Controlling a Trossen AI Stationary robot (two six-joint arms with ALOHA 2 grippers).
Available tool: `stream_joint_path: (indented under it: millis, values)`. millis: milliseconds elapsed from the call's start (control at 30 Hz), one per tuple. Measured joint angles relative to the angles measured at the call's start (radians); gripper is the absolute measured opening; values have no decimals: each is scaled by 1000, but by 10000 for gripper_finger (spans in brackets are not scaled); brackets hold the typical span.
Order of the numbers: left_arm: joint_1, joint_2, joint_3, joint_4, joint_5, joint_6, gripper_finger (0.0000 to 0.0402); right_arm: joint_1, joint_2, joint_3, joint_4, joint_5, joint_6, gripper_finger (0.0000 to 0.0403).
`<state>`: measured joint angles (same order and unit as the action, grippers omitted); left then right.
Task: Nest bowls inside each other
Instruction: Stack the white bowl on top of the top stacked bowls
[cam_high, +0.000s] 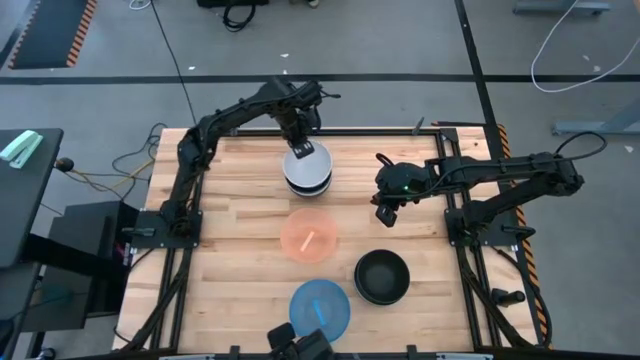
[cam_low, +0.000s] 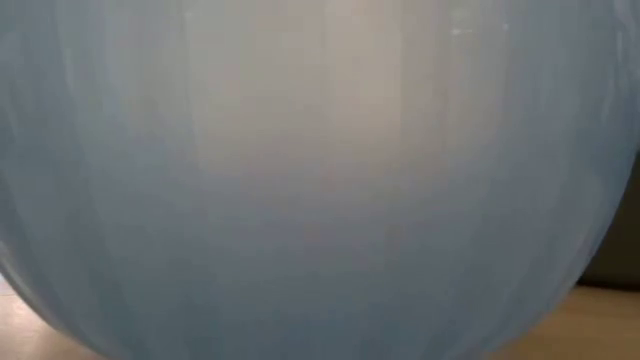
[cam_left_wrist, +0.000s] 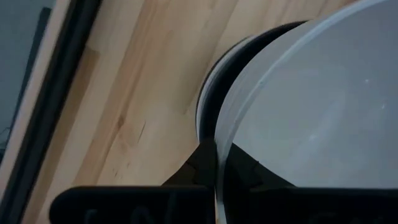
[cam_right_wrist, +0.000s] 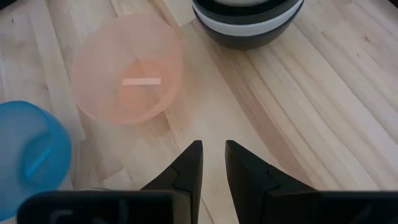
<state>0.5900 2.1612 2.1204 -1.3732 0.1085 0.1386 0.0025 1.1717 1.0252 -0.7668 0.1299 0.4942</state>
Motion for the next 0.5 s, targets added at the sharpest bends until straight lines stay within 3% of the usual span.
stream_joint_path:
  millis: [500]
  values:
    - [-5,56,-1,-7,-26,-4,11,0,0,0,7,0,1,77]
